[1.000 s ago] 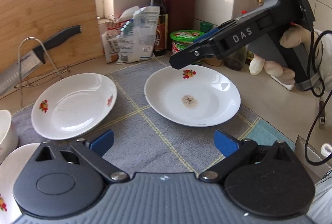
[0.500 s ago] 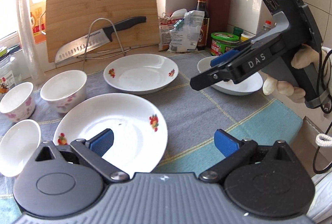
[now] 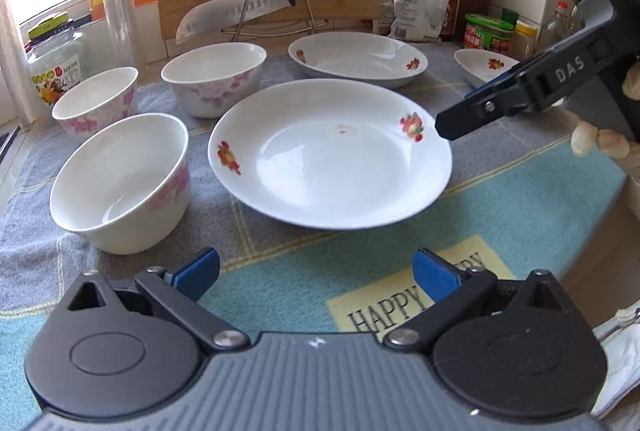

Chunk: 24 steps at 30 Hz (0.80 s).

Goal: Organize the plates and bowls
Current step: 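Move the right gripper to the large fruit-decal plate's rim and close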

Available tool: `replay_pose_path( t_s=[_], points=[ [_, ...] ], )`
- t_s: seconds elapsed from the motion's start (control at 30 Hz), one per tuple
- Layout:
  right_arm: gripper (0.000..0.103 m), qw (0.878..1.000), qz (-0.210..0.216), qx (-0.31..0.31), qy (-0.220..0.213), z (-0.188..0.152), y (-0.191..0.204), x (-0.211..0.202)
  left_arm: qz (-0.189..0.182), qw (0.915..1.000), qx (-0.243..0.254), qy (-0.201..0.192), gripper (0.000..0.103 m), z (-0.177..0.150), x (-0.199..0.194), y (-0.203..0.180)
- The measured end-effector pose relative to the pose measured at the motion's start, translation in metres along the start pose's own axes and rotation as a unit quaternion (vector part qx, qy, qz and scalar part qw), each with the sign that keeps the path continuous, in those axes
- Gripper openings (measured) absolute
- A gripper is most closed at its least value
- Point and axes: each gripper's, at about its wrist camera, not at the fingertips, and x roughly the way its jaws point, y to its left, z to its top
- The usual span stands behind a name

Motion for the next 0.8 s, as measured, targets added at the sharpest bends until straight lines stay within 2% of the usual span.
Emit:
replay_pose_path(
  t_s=[0.13, 0.3, 0.37, 0.8],
  points=[
    [0.103, 1.000, -0.009, 0.012, 0.011, -0.002, 0.011, 0.008, -0.007, 0.9996, 0.025, -0.004, 0.102, -0.006, 0.006, 0.007],
    [0.103, 0.999, -0.020, 0.016, 0.028, -0.010, 0.020, 0.012, -0.044, 0.9985, 0.029, -0.011, 0.102, -0.005, 0.016, 0.010],
    [0.103, 0.999, -0.022, 0.018, 0.034, -0.013, 0.020, 0.014, -0.047, 0.9980, 0.038, -0.018, 0.102, -0.005, 0.019, 0.008],
    [0.103, 0.997, 0.038, 0.013, 0.061, -0.003, 0.002, 0.035, -0.043, 0.9976, 0.045, -0.029, 0.102, 0.006, 0.034, 0.003]
  ],
)
